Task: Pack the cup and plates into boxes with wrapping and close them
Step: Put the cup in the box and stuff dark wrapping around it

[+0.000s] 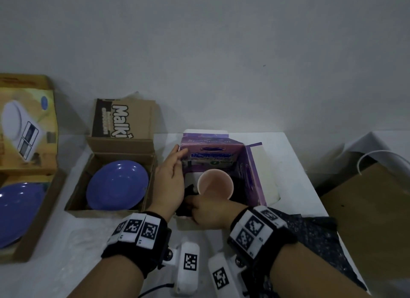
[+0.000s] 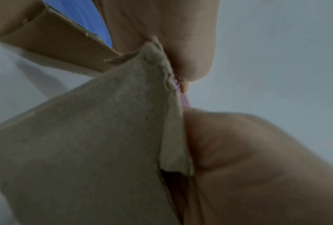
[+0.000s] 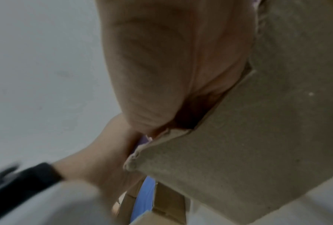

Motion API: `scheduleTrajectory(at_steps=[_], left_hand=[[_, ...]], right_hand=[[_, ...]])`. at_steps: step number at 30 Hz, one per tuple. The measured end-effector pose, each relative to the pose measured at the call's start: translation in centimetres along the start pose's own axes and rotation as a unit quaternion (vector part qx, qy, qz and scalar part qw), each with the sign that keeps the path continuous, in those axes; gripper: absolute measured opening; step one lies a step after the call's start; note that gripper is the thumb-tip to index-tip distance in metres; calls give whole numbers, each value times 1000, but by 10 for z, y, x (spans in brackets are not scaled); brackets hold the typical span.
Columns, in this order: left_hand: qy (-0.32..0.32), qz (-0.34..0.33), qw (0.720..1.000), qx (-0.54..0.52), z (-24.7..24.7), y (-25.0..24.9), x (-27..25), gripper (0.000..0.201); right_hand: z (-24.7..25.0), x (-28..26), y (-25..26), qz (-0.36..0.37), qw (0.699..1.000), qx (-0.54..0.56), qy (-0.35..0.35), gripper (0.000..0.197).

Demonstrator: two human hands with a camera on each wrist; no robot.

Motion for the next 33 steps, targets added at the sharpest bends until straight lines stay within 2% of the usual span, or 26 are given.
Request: scheduleTrajectory(at_steps=[5,9,12,14,15,17,19,21,23,26,28,30,31,33], left_hand=[[0,-2,1000,2,0,0,0,36],[-2,-7,1000,-1,-1,1,0,36],[1,-15,1000,13,0,1,0,36],[2,-22,999,39,1,1,1,36],[2,-25,998,61,1,2,2,36],[-3,-41,992,118,1,1,3,38],[-15,-57,985,164,0,-4,2,42],[-23,-52,978,198,-2,-10,-1,47],[-22,-57,972,228,-4,-16,-4,51],[-17,-69,965,251,-5,-18,-4,56],[-16,-81,959,271,-6,-15,-2,57],[-9,-105,948,301,-6,-11,1,58],[-4,-114,942,315,-6,-9,2,58],[3,-122,934,337,-7,-4,5,57]], right_hand=[[21,-7,3,59,998,2,8,32],[8,2,1,25,991,-46,121,43],[-1,4,0,33,987,-47,150,45],[6,-3,-3,22,993,-24,111,45],[13,-9,-5,15,998,-10,58,42],[31,-22,-17,-1,992,-16,-129,28],[46,-43,-33,-80,949,-21,-306,16],[49,-59,-53,-166,901,-44,-398,18],[41,-65,-69,-211,894,-1,-396,25],[24,-67,-79,-186,902,108,-374,27],[21,-73,-87,-169,883,195,-393,20],[17,-83,-100,-182,862,262,-393,13],[14,-90,-109,-210,867,247,-379,8],[4,-104,-128,-286,899,152,-294,12]])
Point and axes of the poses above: each hand's wrist, its own x-axis towards the middle knuckle, its own z-axis out of the back of the hand, y = z × x, the point moved 2 cm from there along x, towards the middle knuckle, and after that the axes turned 7 degrees about -x, right-handed, at the moved point
